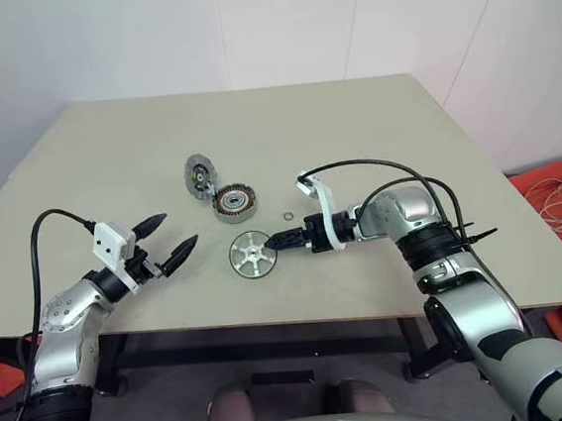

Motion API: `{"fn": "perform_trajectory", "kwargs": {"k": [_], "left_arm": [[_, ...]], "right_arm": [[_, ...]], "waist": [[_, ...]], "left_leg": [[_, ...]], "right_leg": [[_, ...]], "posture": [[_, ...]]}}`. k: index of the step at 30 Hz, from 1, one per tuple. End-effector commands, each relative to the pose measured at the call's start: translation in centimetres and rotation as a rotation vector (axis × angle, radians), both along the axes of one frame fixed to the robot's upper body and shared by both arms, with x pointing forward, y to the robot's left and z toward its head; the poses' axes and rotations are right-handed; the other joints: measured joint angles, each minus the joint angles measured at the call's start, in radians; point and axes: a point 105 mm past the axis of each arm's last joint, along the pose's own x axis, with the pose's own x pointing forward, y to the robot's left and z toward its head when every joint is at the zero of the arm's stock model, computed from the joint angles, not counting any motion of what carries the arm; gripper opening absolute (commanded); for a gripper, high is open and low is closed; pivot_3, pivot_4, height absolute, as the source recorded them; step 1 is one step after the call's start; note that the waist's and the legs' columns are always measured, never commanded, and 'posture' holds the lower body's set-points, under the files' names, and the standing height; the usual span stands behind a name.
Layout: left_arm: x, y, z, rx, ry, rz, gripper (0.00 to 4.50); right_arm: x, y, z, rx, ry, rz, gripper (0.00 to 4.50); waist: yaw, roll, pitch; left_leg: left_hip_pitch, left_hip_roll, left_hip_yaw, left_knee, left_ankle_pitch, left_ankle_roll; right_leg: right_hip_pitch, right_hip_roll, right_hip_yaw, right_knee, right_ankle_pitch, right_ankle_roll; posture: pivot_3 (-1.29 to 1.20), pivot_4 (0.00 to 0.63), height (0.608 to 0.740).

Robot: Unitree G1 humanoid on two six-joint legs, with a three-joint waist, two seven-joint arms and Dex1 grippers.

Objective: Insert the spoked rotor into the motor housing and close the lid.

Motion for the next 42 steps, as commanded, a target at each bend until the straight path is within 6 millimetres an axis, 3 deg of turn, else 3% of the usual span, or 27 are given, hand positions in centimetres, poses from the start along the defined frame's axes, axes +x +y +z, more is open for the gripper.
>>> {"fn": "perform_trajectory", "kwargs": {"k": [1, 6, 9, 14, 25, 30, 42], "left_arm": [[0.1, 0.3, 1.5, 0.003, -0.060, 0.009, 4.50], [0.3, 0.1, 1.5, 0.001, -0.063, 0.009, 4.50], [0.4, 0.0, 1.6, 0.001, -0.066, 0.009, 4.50], [0.6, -0.2, 1.6, 0.004, -0.066, 0.005, 4.50], [0.9, -1.1, 1.3, 0.002, -0.050, -0.032, 4.50], [1.2, -1.3, 1.4, 0.004, -0.050, -0.041, 4.50], [1.4, -1.3, 1.6, 0.014, -0.054, -0.047, 4.50]], "right_arm": [[-0.2, 1.2, 0.5, 0.023, -0.001, 0.022, 2.87], [-0.2, 1.7, 0.9, 0.044, 0.001, 0.017, 1.08], [0.1, 1.4, 2.1, 0.090, -0.006, -0.007, 0.36], [0.2, -1.0, 3.9, 0.138, -0.012, -0.071, 0.34], [0.5, -10.3, 4.9, 0.203, 0.053, -0.379, 0.34], [0.3, -12.5, 3.6, 0.159, 0.088, -0.462, 0.34], [-0.9, -15.4, 2.5, 0.087, 0.101, -0.501, 0.34]], "waist": [[0.001, 0.000, 0.000], [0.005, 0.000, 0.000], [0.006, 0.000, 0.000], [0.013, 0.000, 0.000], [0.027, 0.000, 0.000], [0.030, 0.000, 0.000], [0.035, 0.001, 0.000]], "left_leg": [[0.000, 0.000, 0.000, 0.000, 0.000, 0.000], [-0.003, 0.000, 0.000, 0.000, 0.001, -0.002], [-0.001, 0.001, 0.000, 0.000, 0.001, -0.002], [-0.002, 0.000, 0.000, 0.000, 0.001, -0.002], [-0.002, 0.000, 0.000, -0.001, 0.002, -0.004], [-0.001, 0.000, 0.000, -0.001, 0.002, -0.004], [-0.002, 0.000, 0.000, 0.000, 0.002, -0.004]], "right_leg": [[0.000, 0.000, 0.000, 0.000, 0.000, 0.000], [-0.001, -0.001, 0.000, 0.000, 0.002, -0.004], [-0.001, 0.000, 0.000, 0.000, 0.001, -0.001], [-0.001, -0.001, 0.000, 0.000, 0.000, -0.001], [-0.001, 0.000, 0.000, 0.000, 0.001, 0.000], [-0.001, 0.000, 0.000, 0.000, 0.000, 0.000], [0.000, 0.000, 0.000, 0.000, 0.000, 0.000]], "posture": [[0.00, 0.000, 0.740], [0.00, 0.000, 0.740], [0.00, 0.000, 0.740], [0.00, 0.000, 0.740], [0.00, 0.000, 0.740], [0.00, 0.000, 0.740], [0.00, 0.000, 0.740]]}}
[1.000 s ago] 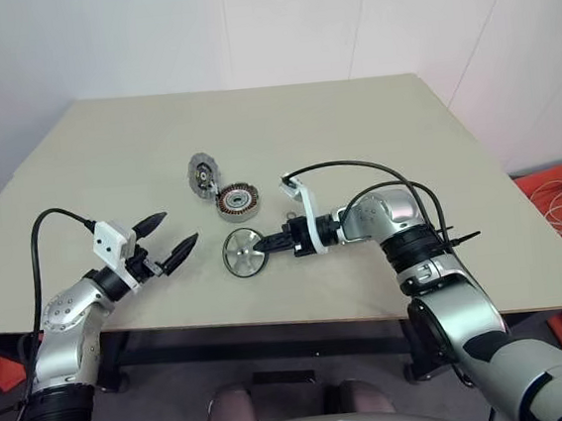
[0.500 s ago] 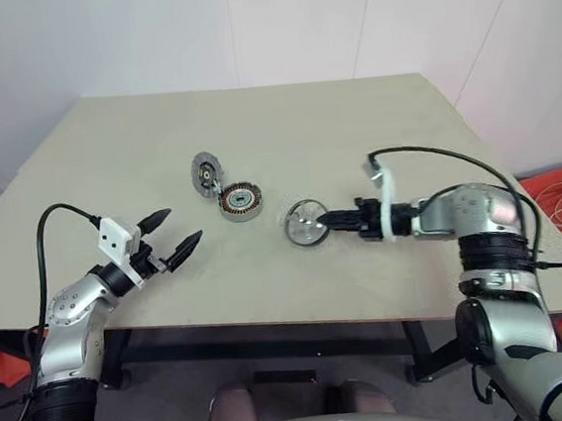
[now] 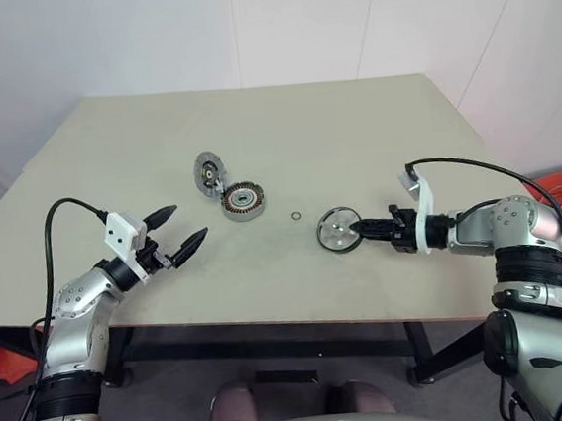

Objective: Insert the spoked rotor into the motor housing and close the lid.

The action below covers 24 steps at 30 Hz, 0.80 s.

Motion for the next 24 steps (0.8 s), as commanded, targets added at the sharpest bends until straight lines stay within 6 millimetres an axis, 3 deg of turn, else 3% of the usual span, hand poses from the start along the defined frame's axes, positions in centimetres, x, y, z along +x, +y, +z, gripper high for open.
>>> {"fn": "perform_trajectory", "kwargs": {"k": [1, 2, 14, 17, 20, 24], "left_arm": [[0.3, 0.2, 1.1, 0.015, -0.036, -0.003, 4.50], [0.3, 0.2, 1.1, 0.015, -0.037, -0.004, 4.50], [0.6, -0.4, 1.2, 0.040, -0.013, -0.015, 4.50], [0.6, -0.4, 1.1, 0.042, 0.002, -0.012, 4.50], [1.7, 0.6, 0.3, 0.055, 0.096, 0.102, 4.50], [1.5, 0.1, 0.1, 0.060, 0.136, 0.053, 4.50]], "right_arm": [[0.2, -0.5, 0.9, -0.024, -0.045, 0.003, 0.34], [0.2, -0.6, 0.9, -0.030, -0.045, 0.005, 0.34], [-0.5, -2.3, 0.8, -0.196, -0.102, 0.052, 4.47], [-0.5, -3.2, 1.1, -0.274, -0.136, 0.071, 4.47], [-1.2, -5.0, 1.5, -0.430, -0.183, 0.146, 4.47], [-1.5, -6.3, 2.7, -0.645, -0.419, 0.336, 4.47]], "waist": [[0.000, 0.000, 0.000], [0.000, 0.000, 0.000], [0.001, 0.000, 0.000], [0.003, 0.000, 0.000], [0.008, 0.001, 0.000], [0.018, 0.001, 0.000]], "left_leg": [[0.000, 0.000, 0.000, 0.000, 0.000, 0.000], [0.000, 0.000, 0.000, 0.000, 0.000, 0.000], [0.000, 0.000, 0.000, 0.000, 0.000, 0.000], [0.000, 0.000, 0.000, 0.001, 0.000, 0.001], [0.000, 0.000, 0.000, 0.001, -0.001, 0.002], [0.000, 0.000, 0.000, 0.001, -0.002, 0.004]], "right_leg": [[0.000, 0.000, 0.000, 0.000, 0.000, 0.000], [0.000, 0.000, 0.000, 0.000, 0.000, 0.000], [0.000, 0.000, 0.000, 0.000, 0.000, 0.000], [0.001, 0.000, 0.000, -0.001, 0.000, 0.000], [0.001, 0.000, 0.000, -0.001, 0.000, 0.000], [0.002, 0.000, -0.001, -0.002, -0.001, 0.001]], "posture": [[0.00, 0.000, 0.740], [0.00, 0.000, 0.740], [0.00, 0.000, 0.740], [0.00, 0.000, 0.740], [0.00, 0.000, 0.740], [0.00, 0.000, 0.740]]}}
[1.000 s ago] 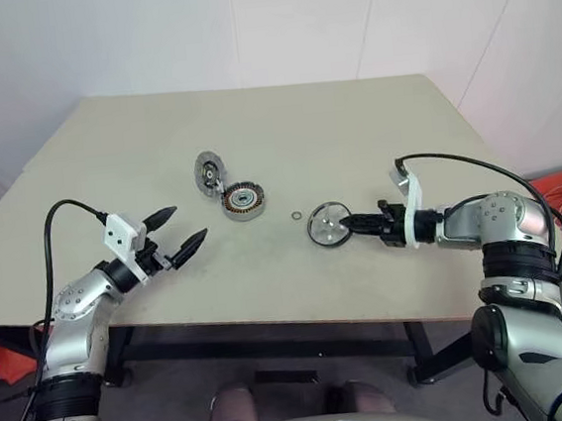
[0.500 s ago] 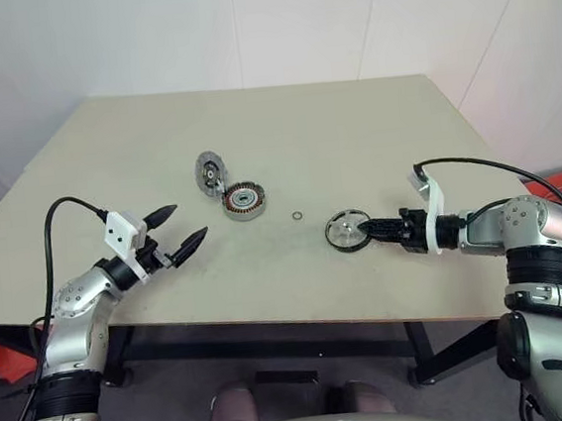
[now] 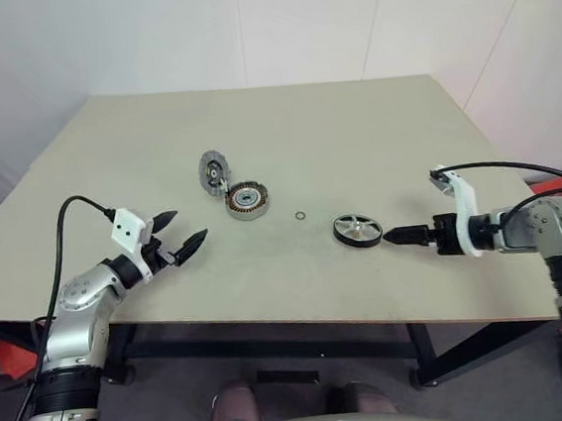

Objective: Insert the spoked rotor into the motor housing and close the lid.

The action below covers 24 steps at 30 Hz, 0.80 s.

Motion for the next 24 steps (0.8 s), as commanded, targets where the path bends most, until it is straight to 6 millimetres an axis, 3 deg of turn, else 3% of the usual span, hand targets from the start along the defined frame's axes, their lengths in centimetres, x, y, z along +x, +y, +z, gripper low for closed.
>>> {"fn": "perform_trajectory", "kwargs": {"k": [1, 5, 10, 13, 18, 24], "left_arm": [[0.3, -0.7, 1.6, 0.014, -0.022, -0.054, 4.50], [0.4, -2.0, 1.4, -0.003, 0.056, -0.099, 4.50], [0.8, -5.0, 2.4, 0.023, 0.143, -0.216, 4.50], [1.3, -7.0, 2.9, 0.228, 0.174, -0.323, 4.50], [2.3, -8.4, 2.4, 0.479, 0.205, -0.452, 4.50], [4.1, -9.6, 2.4, 0.707, 0.195, -0.547, 4.50]], "right_arm": [[1.0, 1.3, 3.4, -0.055, -0.286, 0.238, 4.47], [1.5, 3.1, 6.4, -0.032, -0.581, 0.388, 4.47], [1.4, 7.5, 8.2, -0.017, -0.830, 0.571, 4.47], [0.4, 10.5, 8.1, -0.005, -0.941, 0.710, 4.47], [-1.1, 12.5, 6.8, 0.074, -0.918, 0.805, 4.47], [-1.4, 12.6, 5.9, 0.063, -0.897, 0.815, 4.47]], "waist": [[-0.001, 0.000, 0.000], [-0.003, 0.000, 0.000], [-0.004, 0.000, 0.000], [-0.003, 0.000, 0.000], [-0.007, 0.001, -0.001], [-0.014, 0.000, -0.001]], "left_leg": [[0.000, 0.000, 0.000, 0.000, 0.000, 0.001], [0.000, 0.000, 0.001, 0.000, 0.000, 0.001], [-0.001, 0.000, 0.001, 0.002, 0.000, 0.001], [-0.001, 0.000, 0.000, 0.002, 0.000, 0.002], [-0.001, 0.000, 0.000, 0.001, -0.001, 0.003], [-0.002, -0.001, 0.000, 0.001, -0.001, 0.003]], "right_leg": [[0.000, 0.000, 0.000, 0.000, 0.000, 0.000], [-0.002, 0.000, 0.000, 0.000, 0.000, 0.000], [-0.002, 0.000, 0.000, 0.001, 0.000, 0.000], [-0.001, 0.000, 0.000, 0.001, 0.000, 0.000], [-0.001, -0.001, 0.001, 0.002, 0.000, 0.000], [-0.001, -0.001, 0.000, 0.001, 0.000, 0.000]], "posture": [[0.00, 0.000, 0.740], [0.00, 0.000, 0.740], [0.00, 0.000, 0.740], [0.00, 0.000, 0.740], [0.00, 0.000, 0.740], [0.00, 0.000, 0.740]]}}
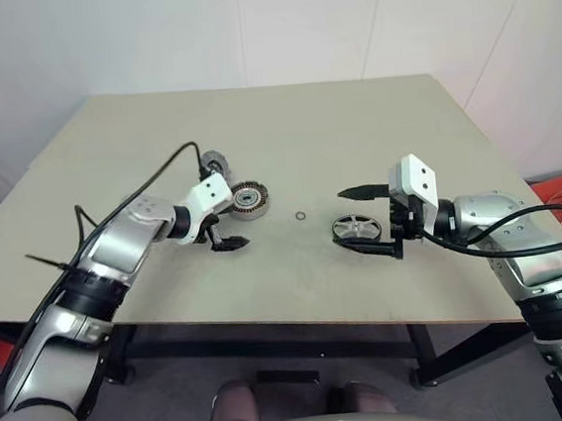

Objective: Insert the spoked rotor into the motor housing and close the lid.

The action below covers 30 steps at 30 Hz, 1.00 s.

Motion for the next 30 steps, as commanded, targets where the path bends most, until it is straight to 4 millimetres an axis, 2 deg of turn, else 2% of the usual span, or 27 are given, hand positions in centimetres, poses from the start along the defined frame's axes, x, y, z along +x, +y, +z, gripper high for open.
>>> {"fn": "perform_trajectory", "kwargs": {"k": [1, 4, 9, 15, 19, 22, 30], "left_arm": [[1.3, -0.7, 1.3, 0.096, -0.052, -0.079, 4.50], [2.7, -1.1, 1.7, 0.237, -0.090, -0.154, 4.50], [4.4, -1.9, 2.1, 0.355, -0.132, -0.214, 4.50], [5.1, -2.5, 0.6, 0.450, -0.140, -0.270, 4.50], [4.5, -2.8, -1.0, 0.448, -0.094, -0.296, 4.50], [4.5, -2.7, -1.4, 0.457, -0.099, -0.297, 4.01], [5.3, -2.9, -1.0, 0.470, -0.142, -0.281, 1.50]], "right_arm": [[-0.2, 0.3, 1.0, 0.006, -0.045, 0.023, 4.47], [-0.2, 0.1, 0.7, 0.006, -0.040, 0.009, 4.47], [-0.3, 0.0, 0.3, 0.007, -0.029, 0.001, 4.47], [-0.2, 0.0, 0.2, 0.016, -0.029, -0.009, 4.47], [-0.2, -0.1, 0.2, 0.019, -0.028, -0.020, 4.47], [-0.1, -0.1, 0.2, 0.020, -0.029, -0.026, 4.50], [0.2, 0.0, 0.3, 0.023, -0.038, -0.032, 4.50]], "waist": [[-0.002, 0.000, 0.000], [-0.001, 0.000, 0.000], [0.003, 0.000, 0.000], [0.016, 0.000, 0.000], [0.022, 0.000, 0.000], [0.022, 0.000, 0.000], [0.020, 0.000, 0.000]], "left_leg": [[0.000, 0.000, 0.000, 0.000, 0.000, 0.000], [0.000, -0.001, 0.000, 0.000, 0.000, 0.000], [-0.001, -0.001, 0.000, 0.000, 0.000, 0.000], [-0.003, -0.001, 0.000, 0.000, 0.000, 0.000], [-0.002, -0.001, -0.001, 0.000, 0.000, 0.000], [-0.001, -0.001, -0.001, 0.000, -0.001, 0.001], [0.001, -0.001, -0.001, 0.000, -0.001, 0.002]], "right_leg": [[0.000, 0.000, 0.000, 0.000, 0.000, 0.000], [0.000, 0.000, 0.000, 0.000, 0.000, 0.000], [0.001, 0.000, 0.000, 0.000, 0.000, 0.000], [0.001, 0.000, 0.000, -0.001, 0.000, 0.000], [0.002, -0.001, -0.001, 0.000, 0.001, -0.001], [0.005, -0.003, -0.001, -0.001, 0.000, 0.000], [0.007, -0.003, -0.001, -0.001, 0.000, 0.000]], "posture": [[0.00, 0.000, 0.740], [0.00, 0.000, 0.740], [0.00, 0.000, 0.740], [0.00, 0.000, 0.740], [0.00, 0.000, 0.740], [0.00, 0.000, 0.740], [0.00, 0.000, 0.740]]}}
